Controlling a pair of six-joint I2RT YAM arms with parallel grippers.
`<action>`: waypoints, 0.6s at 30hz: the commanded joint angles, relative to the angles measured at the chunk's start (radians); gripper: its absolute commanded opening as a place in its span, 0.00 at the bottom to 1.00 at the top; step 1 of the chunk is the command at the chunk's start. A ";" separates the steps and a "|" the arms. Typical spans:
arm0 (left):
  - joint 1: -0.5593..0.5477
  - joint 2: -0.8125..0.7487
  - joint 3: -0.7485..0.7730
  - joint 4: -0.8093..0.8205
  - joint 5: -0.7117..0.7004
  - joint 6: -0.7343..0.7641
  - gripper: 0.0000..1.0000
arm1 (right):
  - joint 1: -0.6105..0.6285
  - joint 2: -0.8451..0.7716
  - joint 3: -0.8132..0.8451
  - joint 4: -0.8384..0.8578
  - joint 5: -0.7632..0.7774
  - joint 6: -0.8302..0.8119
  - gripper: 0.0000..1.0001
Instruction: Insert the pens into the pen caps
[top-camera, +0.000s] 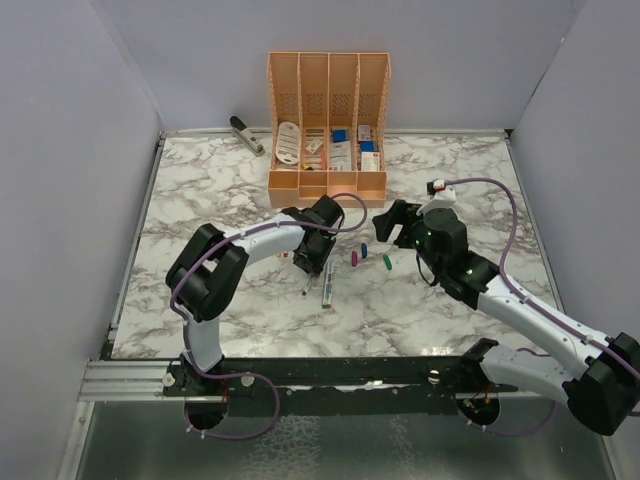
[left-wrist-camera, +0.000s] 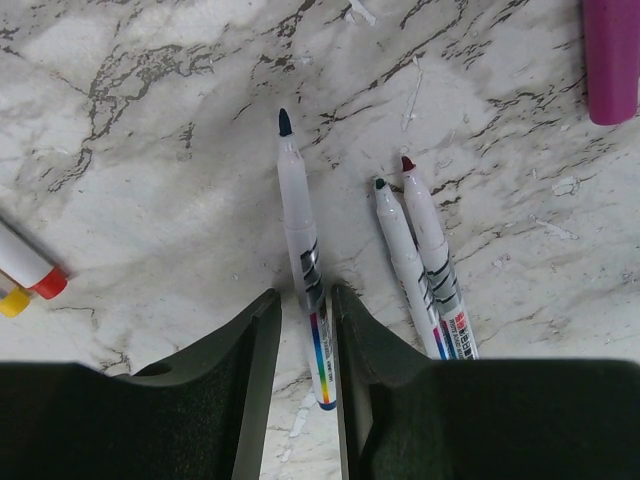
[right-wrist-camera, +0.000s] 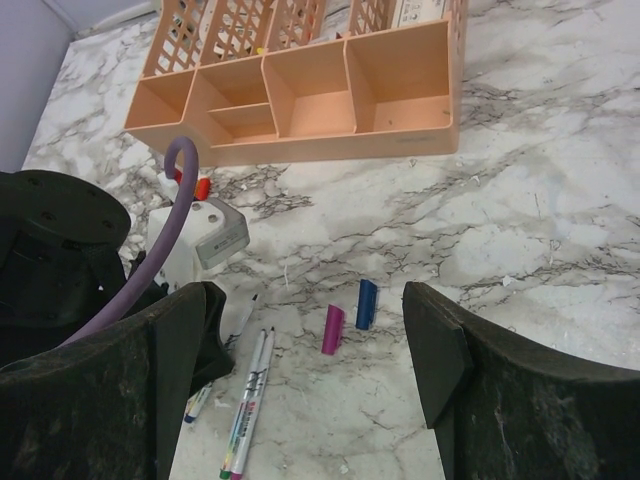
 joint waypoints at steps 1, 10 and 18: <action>0.009 0.103 -0.037 -0.105 0.016 0.046 0.31 | -0.005 0.004 0.024 0.004 0.044 -0.012 0.79; 0.009 0.127 -0.032 -0.143 0.035 0.054 0.31 | -0.005 0.026 0.029 0.014 0.051 -0.023 0.79; 0.009 0.160 -0.033 -0.147 0.084 0.059 0.28 | -0.005 0.041 0.038 0.022 0.055 -0.029 0.79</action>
